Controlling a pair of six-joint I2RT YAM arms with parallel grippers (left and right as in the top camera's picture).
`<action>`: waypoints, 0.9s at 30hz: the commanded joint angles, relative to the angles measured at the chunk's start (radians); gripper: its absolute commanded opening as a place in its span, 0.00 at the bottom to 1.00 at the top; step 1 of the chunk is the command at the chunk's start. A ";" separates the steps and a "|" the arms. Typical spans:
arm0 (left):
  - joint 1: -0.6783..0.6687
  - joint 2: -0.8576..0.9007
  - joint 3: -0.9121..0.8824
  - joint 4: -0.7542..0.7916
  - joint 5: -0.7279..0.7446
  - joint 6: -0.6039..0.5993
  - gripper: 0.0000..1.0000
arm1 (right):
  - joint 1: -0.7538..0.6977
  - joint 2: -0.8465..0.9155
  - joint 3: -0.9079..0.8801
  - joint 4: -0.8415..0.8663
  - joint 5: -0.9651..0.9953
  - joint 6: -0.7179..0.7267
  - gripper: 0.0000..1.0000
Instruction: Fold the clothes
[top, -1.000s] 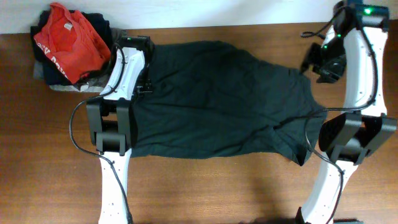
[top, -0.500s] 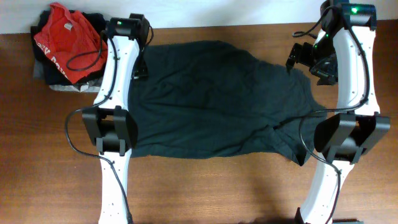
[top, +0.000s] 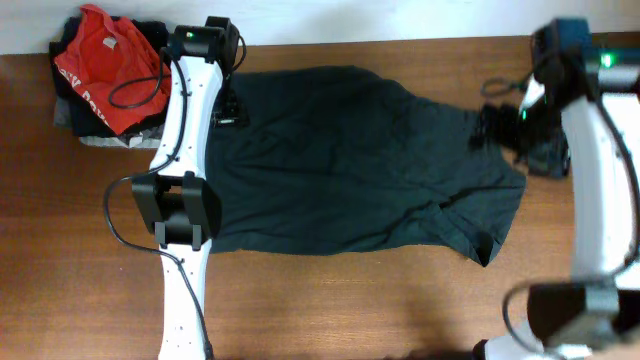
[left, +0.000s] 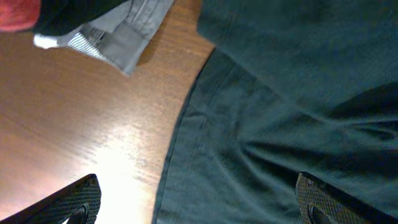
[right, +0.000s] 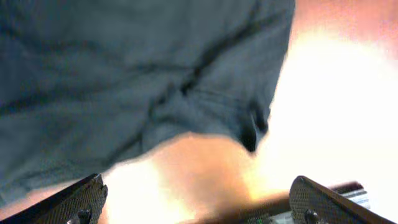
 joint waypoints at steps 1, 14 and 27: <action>0.006 -0.016 0.016 0.013 0.021 0.012 0.99 | 0.034 -0.048 -0.173 0.007 0.009 0.015 0.99; 0.005 -0.015 0.016 0.032 0.062 0.012 1.00 | 0.148 -0.051 -0.577 0.383 -0.064 -0.019 0.99; 0.005 -0.015 0.014 0.042 0.062 0.012 0.99 | 0.148 -0.022 -0.764 0.730 -0.068 -0.026 0.85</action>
